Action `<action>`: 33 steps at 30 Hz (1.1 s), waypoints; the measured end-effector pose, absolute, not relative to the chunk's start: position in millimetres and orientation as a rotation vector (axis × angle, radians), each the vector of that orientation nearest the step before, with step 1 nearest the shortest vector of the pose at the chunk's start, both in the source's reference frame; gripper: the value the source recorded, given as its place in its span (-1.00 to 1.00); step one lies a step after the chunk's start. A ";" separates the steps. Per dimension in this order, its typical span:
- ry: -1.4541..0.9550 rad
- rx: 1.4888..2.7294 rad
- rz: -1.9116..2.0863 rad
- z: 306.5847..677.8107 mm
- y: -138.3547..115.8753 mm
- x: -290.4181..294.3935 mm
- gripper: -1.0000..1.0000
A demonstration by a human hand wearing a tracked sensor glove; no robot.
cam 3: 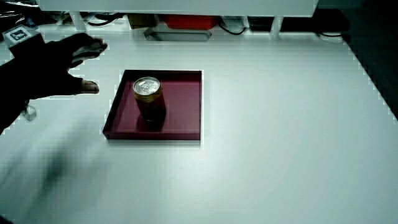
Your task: Pick red bull from plate
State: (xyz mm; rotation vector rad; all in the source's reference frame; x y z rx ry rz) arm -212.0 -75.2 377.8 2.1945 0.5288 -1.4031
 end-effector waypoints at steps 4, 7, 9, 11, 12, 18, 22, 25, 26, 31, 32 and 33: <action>0.456 2.144 -1.408 394.6 -77.3 -203.4 0.00; 0.428 2.157 -1.337 404.9 -79.2 -194.8 0.00; 0.413 2.126 -1.331 407.7 -79.6 -185.7 0.00; 0.385 2.131 -1.293 411.3 -80.7 -178.4 0.00; 0.394 2.139 -1.279 415.5 -82.2 -176.0 0.00; 0.376 2.091 -1.289 435.4 -86.5 -157.2 0.00; 0.354 2.081 -1.269 443.9 -87.5 -145.5 0.00; 0.370 2.086 -1.262 455.4 -89.2 -139.7 0.00; 0.366 2.096 -1.249 457.8 -89.0 -137.7 0.00; 0.353 2.120 -1.239 465.8 -90.5 -132.4 0.00; 0.352 2.109 -1.255 467.3 -90.6 -131.3 0.00; 0.355 2.110 -1.259 469.6 -90.8 -130.8 0.00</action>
